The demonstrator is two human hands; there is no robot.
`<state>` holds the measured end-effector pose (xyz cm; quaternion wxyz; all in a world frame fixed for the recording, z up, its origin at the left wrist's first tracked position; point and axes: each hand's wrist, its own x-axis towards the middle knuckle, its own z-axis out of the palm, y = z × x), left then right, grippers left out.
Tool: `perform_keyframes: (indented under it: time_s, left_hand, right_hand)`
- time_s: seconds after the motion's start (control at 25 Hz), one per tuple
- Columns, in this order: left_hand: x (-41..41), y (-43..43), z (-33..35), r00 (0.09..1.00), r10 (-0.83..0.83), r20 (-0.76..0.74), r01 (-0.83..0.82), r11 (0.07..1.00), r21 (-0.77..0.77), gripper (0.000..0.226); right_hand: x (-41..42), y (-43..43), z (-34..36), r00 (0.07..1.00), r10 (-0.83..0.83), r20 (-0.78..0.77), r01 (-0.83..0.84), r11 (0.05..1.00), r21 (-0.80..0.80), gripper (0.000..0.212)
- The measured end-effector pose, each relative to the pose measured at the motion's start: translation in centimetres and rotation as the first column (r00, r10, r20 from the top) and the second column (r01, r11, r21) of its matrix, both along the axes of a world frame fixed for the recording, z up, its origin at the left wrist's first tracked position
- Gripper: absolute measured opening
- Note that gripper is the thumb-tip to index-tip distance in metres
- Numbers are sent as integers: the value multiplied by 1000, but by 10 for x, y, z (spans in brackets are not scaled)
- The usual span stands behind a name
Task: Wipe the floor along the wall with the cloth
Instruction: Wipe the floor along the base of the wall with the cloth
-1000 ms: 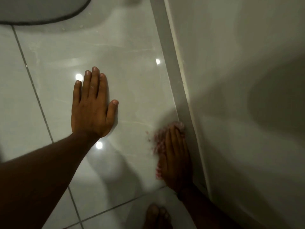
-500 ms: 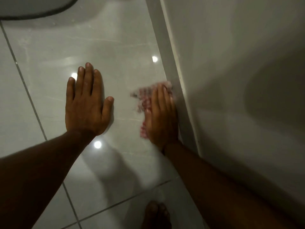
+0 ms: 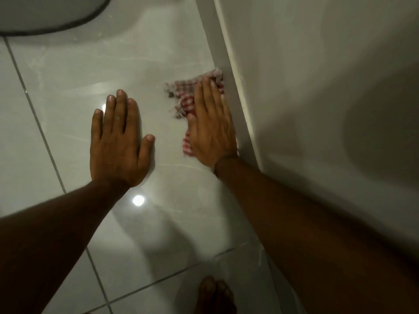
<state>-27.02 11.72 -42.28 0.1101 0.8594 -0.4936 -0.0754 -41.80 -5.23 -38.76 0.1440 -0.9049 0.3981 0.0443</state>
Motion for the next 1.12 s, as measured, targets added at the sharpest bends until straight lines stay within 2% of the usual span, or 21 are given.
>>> perform_keyframes:
  time_s: [0.12, 0.24, 0.32, 0.44, 0.52, 0.64, 0.76, 0.84, 0.92, 1.0, 1.08, 1.12]
  left_hand:
    - [-1, 0, 2, 1000, -2, -5, 2, 1000, -4, 81]
    - [0, 0, 3, 1000, 0, -10, 1, 1000, 11, 81]
    - [-1, 0, 3, 1000, 4, -12, -4, 1000, 22, 82]
    - [-1, -1, 2, 1000, -7, -12, 7, 1000, 24, 82]
    - [0, 0, 0, 1000, -7, -14, 7, 1000, 15, 82]
    - [0, 1, 0, 1000, 4, -8, -4, 1000, 6, 81]
    - [0, 0, -2, 1000, -13, 3, 13, 1000, 9, 81]
    - [3, 1, -3, 1000, -11, 10, 10, 1000, 25, 82]
    - [-2, 5, 1, 1000, -17, 15, 17, 1000, 9, 82]
    - [-3, 11, 2, 1000, -12, 12, 12, 1000, -3, 81]
    - [0, 7, -1, 1000, -18, 0, 18, 1000, 1, 80]
    - [2, 4, -3, 1000, -20, -2, 20, 1000, 12, 80]
  right_hand:
    - [-72, 59, 1, 999, -29, 44, 29, 999, 17, 65]
    - [-151, 117, 3, 999, -23, -32, 24, 999, 35, 68]
    - [-174, 137, 2, 998, -45, -39, 47, 997, 62, 67]
    - [-157, 135, 1, 991, -128, -44, 130, 990, 57, 64]
    - [-127, 115, 4, 994, -104, -13, 105, 993, 50, 64]
    - [-51, 48, 2, 997, -52, 53, 50, 998, 40, 68]
    - [33, -19, -1, 997, -73, 37, 73, 997, 19, 69]
    - [59, -38, -5, 997, -78, 15, 78, 997, 2, 68]
    - [45, -35, -4, 999, -36, -5, 36, 999, -14, 70]
    - [14, -10, 0, 1000, 20, 15, -20, 1000, -5, 83]
    - [-34, 30, 1, 999, -21, 24, 20, 999, 35, 92]
    - [-63, 53, 0, 998, -49, 32, 48, 998, 36, 88]
